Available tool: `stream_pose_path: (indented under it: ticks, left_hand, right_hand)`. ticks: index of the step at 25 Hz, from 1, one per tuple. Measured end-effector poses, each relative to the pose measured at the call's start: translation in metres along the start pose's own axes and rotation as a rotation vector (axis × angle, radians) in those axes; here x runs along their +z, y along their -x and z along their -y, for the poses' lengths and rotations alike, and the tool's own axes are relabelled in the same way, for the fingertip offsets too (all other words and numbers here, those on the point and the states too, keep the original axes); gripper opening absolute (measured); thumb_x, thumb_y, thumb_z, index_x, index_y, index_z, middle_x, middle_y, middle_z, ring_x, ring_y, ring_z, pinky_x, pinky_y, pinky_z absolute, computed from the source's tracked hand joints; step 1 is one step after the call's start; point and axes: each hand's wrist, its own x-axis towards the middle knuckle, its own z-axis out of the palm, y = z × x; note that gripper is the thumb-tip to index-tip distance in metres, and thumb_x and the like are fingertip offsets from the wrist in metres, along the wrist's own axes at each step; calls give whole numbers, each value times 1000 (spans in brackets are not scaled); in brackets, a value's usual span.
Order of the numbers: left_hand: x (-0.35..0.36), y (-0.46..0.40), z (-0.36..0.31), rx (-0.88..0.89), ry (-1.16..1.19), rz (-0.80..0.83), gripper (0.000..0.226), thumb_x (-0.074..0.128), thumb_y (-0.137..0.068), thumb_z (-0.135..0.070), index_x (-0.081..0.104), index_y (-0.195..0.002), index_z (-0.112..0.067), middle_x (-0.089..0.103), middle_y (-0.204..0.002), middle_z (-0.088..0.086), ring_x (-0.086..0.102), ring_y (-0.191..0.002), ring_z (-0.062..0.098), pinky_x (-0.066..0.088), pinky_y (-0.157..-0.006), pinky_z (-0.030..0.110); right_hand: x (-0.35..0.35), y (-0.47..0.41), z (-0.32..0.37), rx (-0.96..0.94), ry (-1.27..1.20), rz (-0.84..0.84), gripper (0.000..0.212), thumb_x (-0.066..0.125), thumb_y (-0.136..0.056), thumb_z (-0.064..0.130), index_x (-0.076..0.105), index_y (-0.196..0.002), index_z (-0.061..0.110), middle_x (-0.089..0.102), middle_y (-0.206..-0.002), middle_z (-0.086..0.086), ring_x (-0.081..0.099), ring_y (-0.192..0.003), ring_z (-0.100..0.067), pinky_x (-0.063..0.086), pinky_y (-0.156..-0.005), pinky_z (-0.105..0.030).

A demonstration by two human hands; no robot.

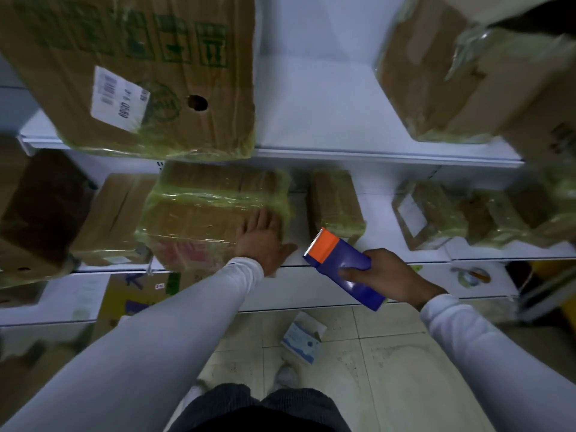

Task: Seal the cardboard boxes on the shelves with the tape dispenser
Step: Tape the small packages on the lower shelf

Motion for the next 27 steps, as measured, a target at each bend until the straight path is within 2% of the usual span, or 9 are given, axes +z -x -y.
stream_pose_path:
  ticks: [4,6,10,12,14,17,19,22,27]
  left_hand:
    - [4,9,7,79,-126,-90,65,51,-84,-52,38,-139,-18,27,-151,9,22,-140,27,22,-109,48]
    - [0,18,23,175,-89,-75,66,52,-83,-47,40,-140,-16,28,-153,8,23,-140,26,20,-111,45]
    - [-16,43,81,357,55,24,70,56,-80,-32,37,-145,-15,21,-157,6,21,-144,24,17,-118,40]
    - [-21,58,102,387,98,6,67,56,-79,-22,39,-143,-12,24,-155,9,24,-143,28,20,-117,45]
    - [-25,72,119,426,122,-33,63,56,-77,-12,45,-138,-7,31,-151,15,29,-140,33,25,-115,50]
    - [-30,87,145,510,89,-96,56,54,-78,-2,52,-134,-8,38,-147,13,33,-138,32,28,-114,45]
    - [-32,92,159,480,66,-72,53,45,-85,-7,49,-137,-14,34,-151,8,29,-141,26,23,-117,41]
    - [-31,88,163,382,104,-100,52,52,-88,1,50,-137,-17,32,-151,7,33,-139,27,21,-118,39]
    - [-28,80,146,359,111,-171,42,53,-94,-10,52,-135,-17,38,-149,7,41,-134,28,34,-112,39]
  right_hand:
    - [-4,0,-3,-24,-21,-4,29,75,-79,52,64,-73,26,71,-64,14,64,-53,-1,43,-56,-19]
    - [-4,-4,1,-47,-8,-2,29,75,-79,51,63,-73,26,70,-63,16,63,-52,1,41,-55,-18]
    - [-9,-13,16,-126,-66,40,34,76,-75,52,69,-91,23,75,-79,8,70,-67,-10,50,-61,-24]
    - [-8,-16,26,-170,-55,96,37,76,-74,52,70,-93,21,76,-84,3,71,-75,-17,53,-66,-27]
    - [-2,-19,35,-209,-57,184,36,75,-73,52,70,-93,23,76,-87,6,72,-79,-16,53,-67,-22]
    - [7,-23,45,-212,-19,278,41,74,-73,52,70,-100,20,77,-92,1,72,-84,-18,55,-77,-33]
    - [12,-26,51,-202,14,310,45,73,-71,54,71,-98,19,77,-90,0,72,-83,-19,54,-77,-35]
    - [18,-28,57,-195,33,327,43,73,-72,54,71,-96,19,77,-88,1,72,-81,-18,52,-73,-31]
    - [32,-27,68,-204,41,329,38,74,-76,49,70,-91,14,75,-81,-1,70,-75,-18,49,-67,-26]
